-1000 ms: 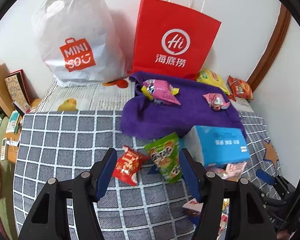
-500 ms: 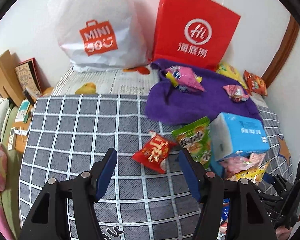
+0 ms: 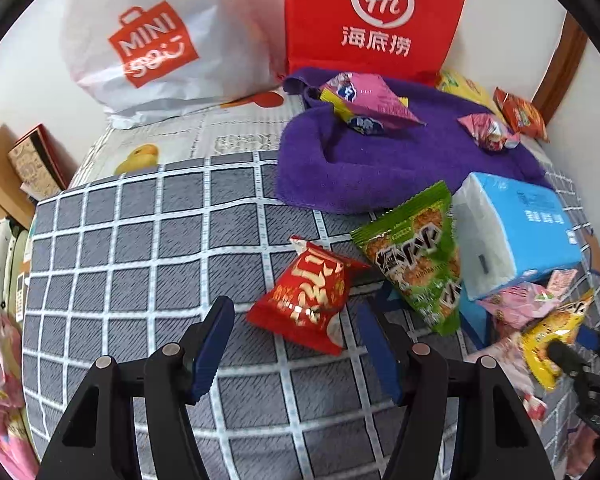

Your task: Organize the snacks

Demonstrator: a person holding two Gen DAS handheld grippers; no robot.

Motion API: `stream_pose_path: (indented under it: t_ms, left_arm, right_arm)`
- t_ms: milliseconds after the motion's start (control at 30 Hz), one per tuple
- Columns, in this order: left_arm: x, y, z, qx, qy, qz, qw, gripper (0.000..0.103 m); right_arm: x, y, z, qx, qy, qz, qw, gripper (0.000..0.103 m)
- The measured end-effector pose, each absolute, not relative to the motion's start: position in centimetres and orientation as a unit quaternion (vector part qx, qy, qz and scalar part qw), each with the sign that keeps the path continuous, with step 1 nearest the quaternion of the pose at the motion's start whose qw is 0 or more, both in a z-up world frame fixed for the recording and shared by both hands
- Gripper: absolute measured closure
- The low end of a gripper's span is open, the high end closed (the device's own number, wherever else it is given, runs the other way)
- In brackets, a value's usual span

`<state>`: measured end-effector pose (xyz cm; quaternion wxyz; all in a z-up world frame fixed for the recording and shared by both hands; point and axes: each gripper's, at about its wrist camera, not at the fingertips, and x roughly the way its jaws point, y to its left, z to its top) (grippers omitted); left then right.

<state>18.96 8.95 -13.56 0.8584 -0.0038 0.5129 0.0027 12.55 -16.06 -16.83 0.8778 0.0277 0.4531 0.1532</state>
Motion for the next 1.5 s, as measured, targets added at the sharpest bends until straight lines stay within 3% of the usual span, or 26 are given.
stream_pose_path:
  t_ms: [233,367,467,533,700,933,1500]
  left_arm:
    - [20.9,8.2,-15.5,0.010,0.522,0.007,0.853,0.042]
    - [20.9,7.5,-15.7,0.022,0.515,-0.002,0.857,0.063]
    - [20.4,7.1,-15.6,0.021,0.516,-0.015,0.856,0.065]
    - [20.1,7.1,-15.5,0.019,0.517,-0.018,0.856,0.065]
    - [18.8,7.8,-15.3,0.006,0.520,-0.017,0.854,0.065]
    - [17.4,8.4,-14.3,-0.012,0.512,-0.023,0.859,0.065]
    - [13.0,7.3,-11.7,-0.033,0.490,-0.036,0.871,0.065]
  right_arm:
    - [12.3,-16.8,-16.2,0.032,0.451,0.161,0.877,0.063]
    - [12.2,-17.0,-16.3,0.031,0.454,0.162,0.875,0.062]
    - [12.5,-16.6,-16.6,0.023,0.459,0.162,0.874,0.055]
    - [12.8,-16.2,-16.9,0.022,0.463,0.160,0.871,0.039]
    - [14.0,-15.4,-18.3,0.024,0.473,0.128,0.872,0.033]
    - [13.3,-16.0,-17.6,0.042,0.454,0.144,0.878,0.049]
    - [9.1,-19.6,-14.9,0.074,0.420,0.138,0.894,0.055]
